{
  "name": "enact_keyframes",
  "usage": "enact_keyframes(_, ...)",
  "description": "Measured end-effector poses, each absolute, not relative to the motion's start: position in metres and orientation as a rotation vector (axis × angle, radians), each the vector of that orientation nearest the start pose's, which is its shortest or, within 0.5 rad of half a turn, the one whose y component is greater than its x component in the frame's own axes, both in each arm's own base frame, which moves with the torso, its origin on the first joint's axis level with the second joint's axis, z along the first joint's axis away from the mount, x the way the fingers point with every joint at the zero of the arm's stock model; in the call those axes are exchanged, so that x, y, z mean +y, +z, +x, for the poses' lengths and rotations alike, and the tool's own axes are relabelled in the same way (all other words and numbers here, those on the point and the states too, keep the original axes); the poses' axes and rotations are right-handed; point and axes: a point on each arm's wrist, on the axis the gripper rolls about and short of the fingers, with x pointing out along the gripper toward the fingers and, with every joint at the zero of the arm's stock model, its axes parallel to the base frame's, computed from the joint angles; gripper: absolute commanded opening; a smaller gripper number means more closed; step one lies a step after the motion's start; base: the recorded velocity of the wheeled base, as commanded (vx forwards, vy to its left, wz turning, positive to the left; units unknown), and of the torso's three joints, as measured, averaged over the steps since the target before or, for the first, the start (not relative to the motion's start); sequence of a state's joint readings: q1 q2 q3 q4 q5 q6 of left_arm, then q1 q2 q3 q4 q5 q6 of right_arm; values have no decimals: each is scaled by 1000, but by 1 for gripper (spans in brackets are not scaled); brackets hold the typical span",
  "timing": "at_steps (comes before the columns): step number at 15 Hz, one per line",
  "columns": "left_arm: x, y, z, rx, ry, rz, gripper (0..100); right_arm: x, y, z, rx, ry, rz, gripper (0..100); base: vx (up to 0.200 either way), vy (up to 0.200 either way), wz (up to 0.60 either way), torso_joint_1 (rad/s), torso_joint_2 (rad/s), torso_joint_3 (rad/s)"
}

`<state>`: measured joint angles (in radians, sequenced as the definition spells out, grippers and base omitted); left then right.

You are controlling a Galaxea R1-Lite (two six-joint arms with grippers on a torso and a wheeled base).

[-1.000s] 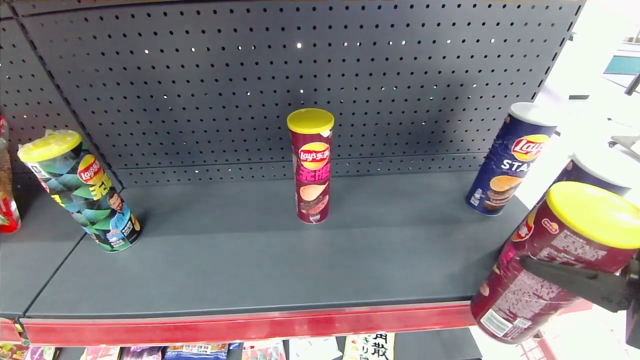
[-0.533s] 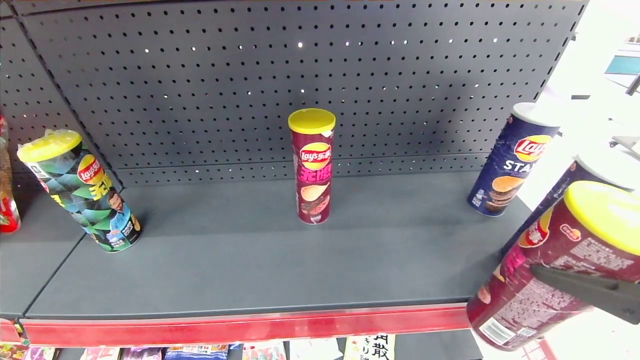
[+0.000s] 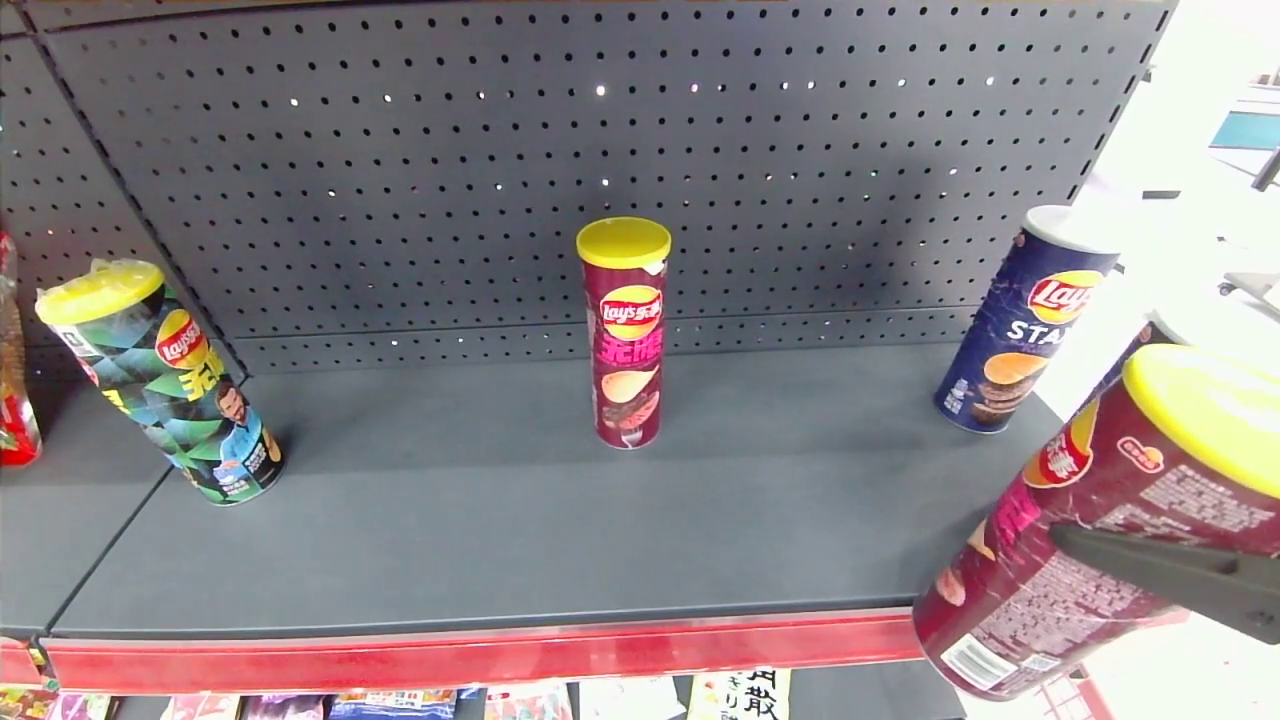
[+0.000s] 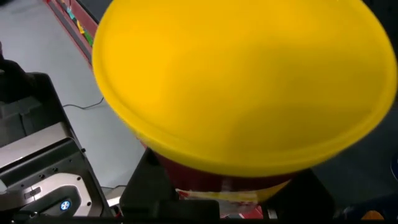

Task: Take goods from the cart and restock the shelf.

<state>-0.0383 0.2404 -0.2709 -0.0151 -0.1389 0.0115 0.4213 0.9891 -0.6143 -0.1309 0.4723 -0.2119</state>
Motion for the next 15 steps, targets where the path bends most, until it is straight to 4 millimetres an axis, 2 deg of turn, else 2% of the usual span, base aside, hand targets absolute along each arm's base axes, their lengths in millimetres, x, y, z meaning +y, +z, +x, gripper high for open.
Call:
enact_keyframes(3, -11, 210, 31, 43, -433, 54, 100, 62, 236, 113, 159, 913, -191, 0, 0, 0, 0, 0, 0, 0)
enact_keyframes(6, -39, 240, 96, 151, -704, 89, 100, 63, 237, 115, 160, 912, -190, 0, 0, 0, 0, 0, 0, 0)
enact_keyframes(11, -99, 249, 203, 197, -947, 172, 100, 64, 239, 118, 161, 909, -190, 0, 0, 0, 0, 0, 0, 0)
enact_keyframes(15, -131, 248, 268, 169, -985, 211, 100, 64, 240, 119, 161, 906, -189, 0, 0, 0, 0, 0, 0, 0)
